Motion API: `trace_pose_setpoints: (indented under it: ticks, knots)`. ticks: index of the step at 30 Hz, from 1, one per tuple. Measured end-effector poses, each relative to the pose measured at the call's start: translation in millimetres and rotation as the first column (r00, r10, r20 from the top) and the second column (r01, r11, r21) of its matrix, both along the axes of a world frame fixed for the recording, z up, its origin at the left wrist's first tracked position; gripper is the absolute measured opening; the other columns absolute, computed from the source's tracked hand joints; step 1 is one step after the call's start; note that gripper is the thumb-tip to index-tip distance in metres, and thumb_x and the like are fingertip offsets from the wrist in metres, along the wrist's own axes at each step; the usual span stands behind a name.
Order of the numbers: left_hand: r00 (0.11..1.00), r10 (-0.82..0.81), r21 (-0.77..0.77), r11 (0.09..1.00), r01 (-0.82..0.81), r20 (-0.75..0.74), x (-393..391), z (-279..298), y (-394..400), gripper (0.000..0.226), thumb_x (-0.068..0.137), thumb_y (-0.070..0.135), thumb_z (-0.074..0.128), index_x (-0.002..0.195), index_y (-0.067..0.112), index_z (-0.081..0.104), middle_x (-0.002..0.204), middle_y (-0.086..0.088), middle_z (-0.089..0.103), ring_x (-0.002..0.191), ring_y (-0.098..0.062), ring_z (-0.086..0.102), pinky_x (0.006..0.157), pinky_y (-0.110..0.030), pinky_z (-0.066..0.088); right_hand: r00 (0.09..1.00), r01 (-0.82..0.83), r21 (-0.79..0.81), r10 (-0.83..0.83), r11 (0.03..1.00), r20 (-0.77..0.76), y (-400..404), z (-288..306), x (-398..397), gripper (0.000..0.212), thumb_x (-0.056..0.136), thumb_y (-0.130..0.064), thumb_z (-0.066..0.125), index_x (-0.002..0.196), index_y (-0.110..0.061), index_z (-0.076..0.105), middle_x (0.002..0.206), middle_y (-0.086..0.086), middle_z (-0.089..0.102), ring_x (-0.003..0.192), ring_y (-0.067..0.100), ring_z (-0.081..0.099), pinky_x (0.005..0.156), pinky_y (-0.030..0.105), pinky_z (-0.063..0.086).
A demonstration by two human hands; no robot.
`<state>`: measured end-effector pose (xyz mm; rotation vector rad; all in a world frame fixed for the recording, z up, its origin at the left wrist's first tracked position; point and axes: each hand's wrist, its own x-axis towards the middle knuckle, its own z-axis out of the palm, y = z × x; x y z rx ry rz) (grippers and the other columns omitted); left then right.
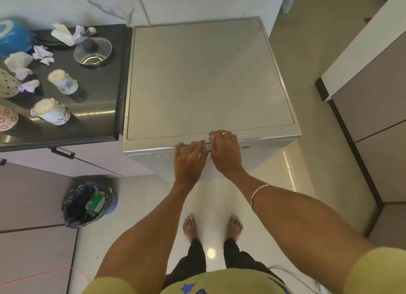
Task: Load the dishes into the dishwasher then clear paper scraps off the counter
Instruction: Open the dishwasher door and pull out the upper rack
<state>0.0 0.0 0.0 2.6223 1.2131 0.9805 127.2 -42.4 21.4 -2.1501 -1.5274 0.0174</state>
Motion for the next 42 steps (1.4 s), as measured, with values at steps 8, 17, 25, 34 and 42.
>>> trace_pose_setpoints:
  ticks: [8, 17, 25, 34, 42]
  knots:
    - [0.908, 0.394, -0.676, 0.709, -0.202, 0.142, -4.0, -22.6, -28.7, 0.035, 0.101, 0.029, 0.047, 0.072, 0.014, 0.058, 0.068, 0.002, 0.059, 0.063, -0.020, 0.056, 0.064, -0.043, 0.053, 0.899, 0.147, -0.321, -0.262, 0.936, -0.350, -31.3, -18.5, -7.8, 0.021, 0.101, -0.015, 0.043, 0.109, -0.010, 0.061, 0.114, 0.008, 0.055, 0.091, 0.028, 0.060, 0.074, 0.028, 0.041]
    - [0.531, 0.833, -0.894, -0.112, 0.435, 0.154, 21.6, -18.1, -4.8, 0.015, 0.099, 0.022, 0.058, 0.103, 0.009, 0.064, 0.105, -0.010, 0.071, 0.094, -0.025, 0.070, 0.090, -0.040, 0.056, -0.154, 0.271, -0.471, -0.445, 0.840, -0.882, -4.9, -31.2, -9.4, 0.025, 0.099, -0.026, 0.058, 0.120, -0.013, 0.060, 0.112, 0.007, 0.068, 0.097, 0.021, 0.069, 0.072, 0.035, 0.060]
    - [0.295, 0.940, -0.662, -0.113, 0.741, 0.171, 26.6, -23.0, -3.7, 0.017, 0.101, 0.020, 0.053, 0.104, 0.007, 0.063, 0.096, -0.010, 0.072, 0.099, -0.023, 0.067, 0.091, -0.034, 0.051, -0.665, 0.310, -0.467, -0.162, 0.828, -0.729, -3.7, -45.5, -5.4, 0.010, 0.096, -0.025, 0.062, 0.105, -0.023, 0.065, 0.101, 0.003, 0.066, 0.097, 0.016, 0.061, 0.091, 0.029, 0.049]
    - [0.276, 0.950, -0.696, -0.099, 0.711, 0.146, 43.6, -16.3, -12.0, 0.025, 0.097, 0.035, 0.058, 0.102, 0.011, 0.065, 0.094, -0.006, 0.069, 0.087, -0.022, 0.063, 0.073, -0.032, 0.053, -0.660, 0.309, -0.466, -0.166, 0.829, -0.733, -4.2, -56.7, -1.4, 0.038, 0.093, -0.030, 0.066, 0.127, -0.015, 0.061, 0.100, 0.004, 0.065, 0.090, 0.017, 0.059, 0.081, 0.028, 0.052]
    - [0.280, 0.956, -0.725, -0.131, 0.677, 0.089, 47.2, -17.5, -9.9, 0.051, 0.094, 0.039, 0.062, 0.133, 0.008, 0.054, 0.110, -0.005, 0.064, 0.095, -0.022, 0.057, 0.071, -0.031, 0.053, -0.652, 0.309, -0.486, -0.190, 0.818, -0.734, -1.7, -57.3, 1.5, 0.055, 0.088, -0.034, 0.071, 0.135, -0.011, 0.055, 0.113, 0.006, 0.059, 0.100, 0.021, 0.055, 0.091, 0.031, 0.051]
